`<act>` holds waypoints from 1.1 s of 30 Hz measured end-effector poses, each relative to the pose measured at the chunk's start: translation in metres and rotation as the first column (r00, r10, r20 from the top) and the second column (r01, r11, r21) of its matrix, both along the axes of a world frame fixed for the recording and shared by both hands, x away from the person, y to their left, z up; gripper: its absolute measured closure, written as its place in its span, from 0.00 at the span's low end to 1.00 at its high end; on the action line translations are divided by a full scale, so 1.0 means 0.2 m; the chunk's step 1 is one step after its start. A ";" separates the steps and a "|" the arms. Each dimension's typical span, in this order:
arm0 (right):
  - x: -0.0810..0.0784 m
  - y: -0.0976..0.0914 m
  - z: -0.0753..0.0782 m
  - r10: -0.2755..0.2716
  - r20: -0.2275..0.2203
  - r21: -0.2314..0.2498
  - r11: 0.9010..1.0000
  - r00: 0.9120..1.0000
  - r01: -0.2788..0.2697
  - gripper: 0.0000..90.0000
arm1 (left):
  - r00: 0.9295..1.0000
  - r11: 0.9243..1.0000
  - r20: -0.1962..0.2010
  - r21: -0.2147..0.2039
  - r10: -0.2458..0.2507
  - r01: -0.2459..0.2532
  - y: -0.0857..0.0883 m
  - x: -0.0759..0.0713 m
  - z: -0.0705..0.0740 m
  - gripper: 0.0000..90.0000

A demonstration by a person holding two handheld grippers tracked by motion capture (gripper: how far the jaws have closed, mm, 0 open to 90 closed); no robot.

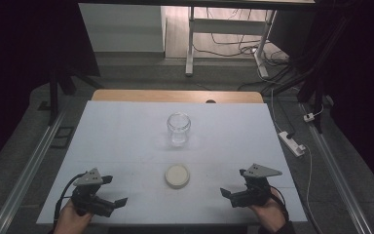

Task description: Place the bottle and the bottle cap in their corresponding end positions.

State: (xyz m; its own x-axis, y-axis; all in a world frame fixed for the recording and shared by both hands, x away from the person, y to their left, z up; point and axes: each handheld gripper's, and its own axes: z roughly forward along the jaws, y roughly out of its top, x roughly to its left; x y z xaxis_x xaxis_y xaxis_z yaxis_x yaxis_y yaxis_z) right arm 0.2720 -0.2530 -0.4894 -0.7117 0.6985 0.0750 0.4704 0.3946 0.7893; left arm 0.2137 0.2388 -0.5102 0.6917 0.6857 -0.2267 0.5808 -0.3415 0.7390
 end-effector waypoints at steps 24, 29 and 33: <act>-0.18 -0.25 -0.03 -0.152 -0.034 -0.051 0.987 0.988 0.150 0.00 | 0.988 0.986 -0.036 0.070 0.153 -0.150 0.21 -0.16 -0.06 0.00; -0.19 -0.26 -0.03 -0.160 -0.044 -0.060 0.986 0.986 0.157 0.00 | 0.983 0.981 -0.050 0.081 0.179 -0.175 0.24 -0.18 -0.07 0.00; -0.19 -0.25 -0.03 -0.157 -0.042 -0.073 0.985 0.987 0.154 0.00 | 0.981 0.982 -0.060 0.066 0.182 -0.178 0.25 -0.17 -0.07 0.00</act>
